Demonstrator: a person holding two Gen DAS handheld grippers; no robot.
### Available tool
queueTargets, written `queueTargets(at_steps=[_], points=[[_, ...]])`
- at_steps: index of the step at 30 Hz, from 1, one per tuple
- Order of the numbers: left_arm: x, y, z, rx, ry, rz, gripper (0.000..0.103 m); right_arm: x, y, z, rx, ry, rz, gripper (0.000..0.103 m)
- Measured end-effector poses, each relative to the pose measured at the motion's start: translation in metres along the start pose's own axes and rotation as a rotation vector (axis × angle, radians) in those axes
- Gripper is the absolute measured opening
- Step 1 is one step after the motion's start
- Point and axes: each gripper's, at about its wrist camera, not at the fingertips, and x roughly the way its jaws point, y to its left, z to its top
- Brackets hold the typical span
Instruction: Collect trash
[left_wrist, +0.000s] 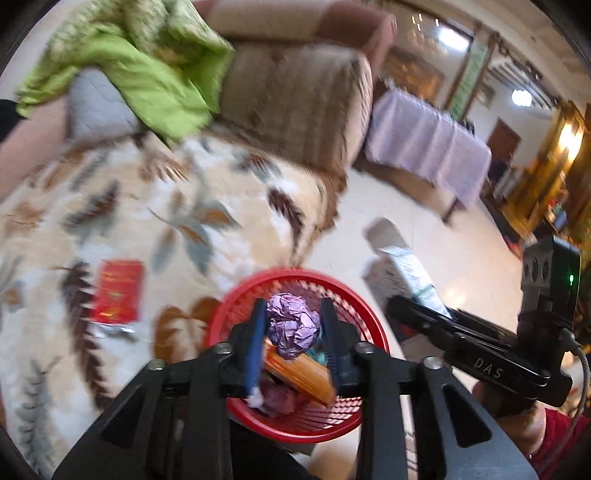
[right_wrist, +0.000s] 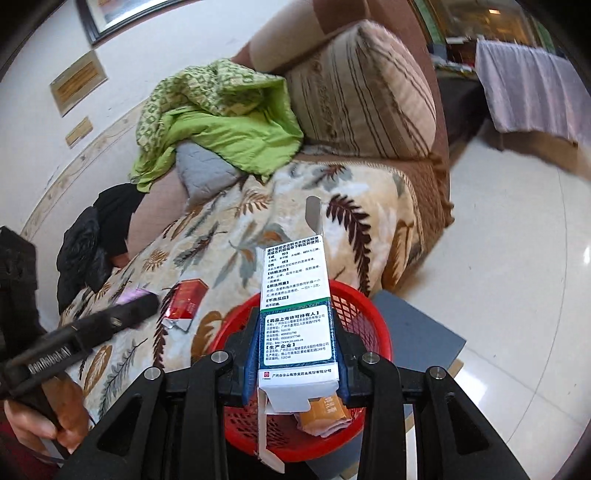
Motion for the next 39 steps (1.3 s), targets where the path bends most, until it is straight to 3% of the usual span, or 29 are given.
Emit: queueTargets(at_steps=[1,4,8,10,13,15,18,26,32,39], points=[[0.005,0.0,-0.002,-0.003,0.02,-0.003,0.059,0.003,-0.002,0.001,0.01,0.015,-0.014,0.06],[0.006,0.0,-0.01,0.004,0.018,0.023,0.063,-0.001,-0.006,-0.003,0.003,0.011,-0.039,0.065],[-0.024,0.009,-0.015,0.017,-0.056,0.104,0.071,-0.014,0.009,-0.005,-0.046,-0.046,-0.126,0.07],[-0.045,0.014,-0.017,0.025,-0.111,0.161,0.079,-0.023,0.03,-0.009,-0.107,-0.089,-0.236,0.081],[-0.075,0.02,-0.027,0.055,-0.179,0.228,0.091,-0.035,0.065,-0.021,-0.176,-0.133,-0.279,0.098],[-0.095,0.026,-0.038,0.064,-0.224,0.322,0.098,-0.041,0.092,-0.031,-0.213,-0.186,-0.369,0.103],[-0.115,0.036,-0.057,0.057,-0.244,0.438,0.099,-0.046,0.119,-0.049,-0.195,-0.256,-0.513,0.103],[-0.137,0.061,-0.094,0.015,-0.218,0.678,0.1,-0.039,0.14,-0.07,-0.191,-0.179,-0.535,0.103],[-0.139,0.069,-0.099,0.017,-0.215,0.716,0.1,-0.033,0.145,-0.072,-0.192,-0.159,-0.56,0.103],[-0.136,0.066,-0.1,0.032,-0.219,0.704,0.1,-0.029,0.141,-0.073,-0.173,-0.132,-0.566,0.103]])
